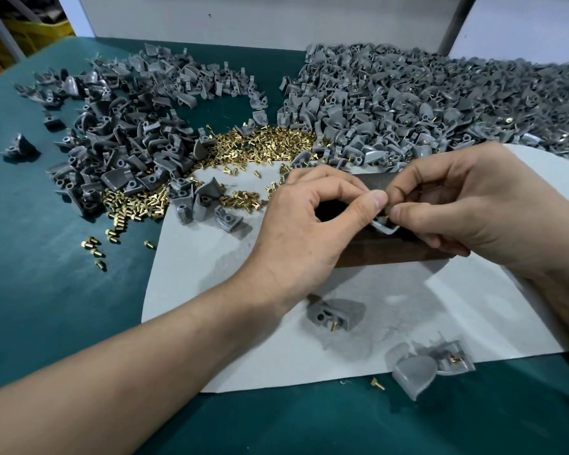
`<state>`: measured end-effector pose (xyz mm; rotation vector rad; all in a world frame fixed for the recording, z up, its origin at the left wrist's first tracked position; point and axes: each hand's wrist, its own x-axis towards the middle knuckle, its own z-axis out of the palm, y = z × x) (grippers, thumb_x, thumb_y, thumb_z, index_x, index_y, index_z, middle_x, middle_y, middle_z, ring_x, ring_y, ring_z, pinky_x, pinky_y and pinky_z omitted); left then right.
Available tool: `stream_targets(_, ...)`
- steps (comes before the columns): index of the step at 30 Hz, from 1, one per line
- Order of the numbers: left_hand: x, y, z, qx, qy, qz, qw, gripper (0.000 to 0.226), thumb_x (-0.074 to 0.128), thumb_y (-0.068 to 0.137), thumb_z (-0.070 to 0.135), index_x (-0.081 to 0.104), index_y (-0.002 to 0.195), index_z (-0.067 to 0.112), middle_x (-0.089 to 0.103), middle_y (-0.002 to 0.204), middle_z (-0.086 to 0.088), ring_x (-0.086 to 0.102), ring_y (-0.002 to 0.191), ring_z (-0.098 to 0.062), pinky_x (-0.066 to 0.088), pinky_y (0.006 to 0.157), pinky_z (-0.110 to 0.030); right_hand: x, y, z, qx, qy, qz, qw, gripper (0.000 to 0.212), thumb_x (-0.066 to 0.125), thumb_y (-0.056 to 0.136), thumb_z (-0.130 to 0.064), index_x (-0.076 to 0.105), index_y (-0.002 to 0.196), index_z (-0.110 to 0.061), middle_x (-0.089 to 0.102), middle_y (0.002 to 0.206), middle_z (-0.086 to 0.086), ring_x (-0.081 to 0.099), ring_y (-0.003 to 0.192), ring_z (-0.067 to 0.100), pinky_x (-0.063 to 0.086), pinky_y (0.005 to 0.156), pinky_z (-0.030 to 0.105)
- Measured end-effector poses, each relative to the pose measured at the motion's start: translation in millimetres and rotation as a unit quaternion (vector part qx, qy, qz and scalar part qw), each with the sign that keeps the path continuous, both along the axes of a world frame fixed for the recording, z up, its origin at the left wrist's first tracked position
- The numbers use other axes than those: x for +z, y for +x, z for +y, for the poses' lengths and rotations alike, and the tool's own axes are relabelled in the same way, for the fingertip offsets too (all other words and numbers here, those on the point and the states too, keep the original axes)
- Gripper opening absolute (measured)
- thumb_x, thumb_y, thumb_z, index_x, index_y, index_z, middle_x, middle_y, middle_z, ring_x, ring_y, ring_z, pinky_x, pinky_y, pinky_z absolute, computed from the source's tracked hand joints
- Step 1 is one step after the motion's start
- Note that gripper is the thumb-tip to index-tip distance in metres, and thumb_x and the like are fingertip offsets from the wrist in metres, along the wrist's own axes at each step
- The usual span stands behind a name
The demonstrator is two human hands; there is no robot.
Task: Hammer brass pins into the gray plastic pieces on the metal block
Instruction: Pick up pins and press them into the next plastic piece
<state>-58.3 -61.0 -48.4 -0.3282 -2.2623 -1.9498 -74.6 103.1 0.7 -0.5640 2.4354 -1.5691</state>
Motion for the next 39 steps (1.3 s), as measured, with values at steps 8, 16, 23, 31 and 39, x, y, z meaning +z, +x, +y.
stream_targets(8,0.4,-0.4,-0.4,-0.006,-0.001,0.007,1.0,0.014,0.073,0.082,0.027,0.071,0.068,0.028,0.064,0.082,0.019,0.053,0.099,-0.003,0.037,0.083,-0.016,-0.4,0.0,-0.3,0.0,0.001,-0.002,1.0,0.005,0.069,0.07,-0.005,0.064,0.07,-0.003,0.047,0.037,0.004,0.033,0.03,0.008,0.027,0.034,0.009)
stream_targets(16,0.5,-0.5,-0.8,-0.004,-0.001,0.007,1.0,0.014,0.073,0.081,0.029,0.07,0.067,0.028,0.062,0.08,0.02,0.055,0.097,-0.006,0.037,0.083,-0.023,-0.4,0.2,0.6,0.014,-0.003,-0.006,1.0,0.009,0.073,0.068,-0.01,0.066,0.072,-0.006,0.047,0.038,0.005,0.033,0.03,0.009,0.028,0.034,0.01)
stream_targets(23,-0.2,-1.5,-1.1,-0.004,0.001,0.017,1.0,0.014,0.073,0.08,0.028,0.07,0.067,0.028,0.061,0.078,0.019,0.056,0.096,-0.01,0.039,0.085,-0.025,0.4,-1.1,-1.1,0.026,-0.004,0.001,1.0,0.036,0.071,0.054,-0.035,0.068,0.077,-0.008,0.048,0.039,0.006,0.033,0.034,0.017,0.026,0.035,0.015)
stream_targets(31,0.6,-0.5,-1.6,-0.004,-0.001,0.01,1.0,0.013,0.072,0.077,0.036,0.07,0.066,0.029,0.062,0.079,0.019,0.055,0.095,-0.006,0.038,0.079,-0.017,0.3,0.3,0.5,0.018,0.004,-0.008,1.0,0.005,0.071,0.073,-0.008,0.067,0.074,-0.006,0.047,0.039,0.006,0.033,0.03,0.01,0.027,0.033,0.011)
stream_targets(39,-2.5,-1.7,-1.1,-0.002,0.003,0.01,1.0,0.014,0.073,0.08,0.033,0.071,0.066,0.029,0.062,0.08,0.019,0.055,0.096,-0.009,0.037,0.08,-0.025,-0.6,-0.5,0.7,0.01,-0.019,-0.013,1.0,0.024,0.072,0.059,-0.026,0.066,0.07,-0.006,0.047,0.039,0.005,0.033,0.031,0.012,0.025,0.034,0.012)
